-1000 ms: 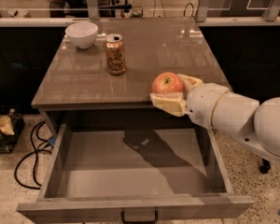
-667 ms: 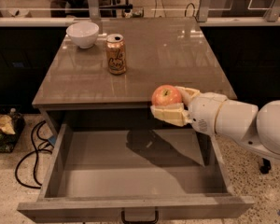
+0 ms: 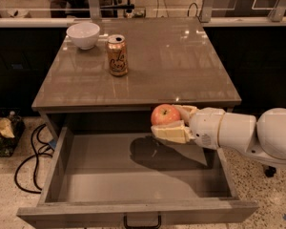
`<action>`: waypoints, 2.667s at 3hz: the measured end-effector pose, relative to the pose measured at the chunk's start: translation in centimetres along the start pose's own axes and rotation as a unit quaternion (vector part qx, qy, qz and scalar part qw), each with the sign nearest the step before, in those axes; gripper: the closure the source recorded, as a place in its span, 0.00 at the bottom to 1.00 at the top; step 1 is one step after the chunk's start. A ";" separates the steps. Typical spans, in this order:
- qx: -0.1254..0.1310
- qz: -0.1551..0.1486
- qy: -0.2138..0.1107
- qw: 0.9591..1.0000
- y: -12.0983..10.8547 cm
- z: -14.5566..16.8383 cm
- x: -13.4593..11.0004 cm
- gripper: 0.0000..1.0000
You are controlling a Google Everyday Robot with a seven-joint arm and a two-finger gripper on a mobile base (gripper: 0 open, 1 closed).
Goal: Place apple into top drawer
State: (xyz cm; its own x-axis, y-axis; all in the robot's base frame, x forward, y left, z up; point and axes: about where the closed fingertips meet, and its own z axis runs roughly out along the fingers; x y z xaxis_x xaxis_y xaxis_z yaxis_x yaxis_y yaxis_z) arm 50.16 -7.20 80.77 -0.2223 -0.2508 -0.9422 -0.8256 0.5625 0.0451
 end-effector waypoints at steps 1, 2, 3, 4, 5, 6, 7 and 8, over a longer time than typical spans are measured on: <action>-0.053 -0.005 0.003 0.999 1.7 2.9 1.8 1.00; -0.127 -0.008 0.003 0.992 5.0 7.3 4.8 1.00; -0.175 -0.009 -0.002 0.985 7.6 11.1 7.5 1.00; -0.190 -0.005 0.006 0.982 9.5 14.1 9.9 1.00; -0.171 0.000 0.026 0.985 10.0 16.2 12.3 1.00; -0.146 0.006 0.040 0.988 9.7 17.5 14.2 1.00; -0.143 0.006 0.039 0.989 9.7 17.7 14.2 0.84; -0.145 0.005 0.039 0.989 9.8 17.7 14.2 0.61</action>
Offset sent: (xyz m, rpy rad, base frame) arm -0.0287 0.1206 -0.1188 0.0828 0.0957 0.4090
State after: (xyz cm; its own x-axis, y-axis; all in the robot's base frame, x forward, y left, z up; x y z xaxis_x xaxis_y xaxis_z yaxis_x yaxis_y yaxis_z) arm 48.13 8.73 61.96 -0.2621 -0.3126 -0.9130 -0.9342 0.3195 0.1588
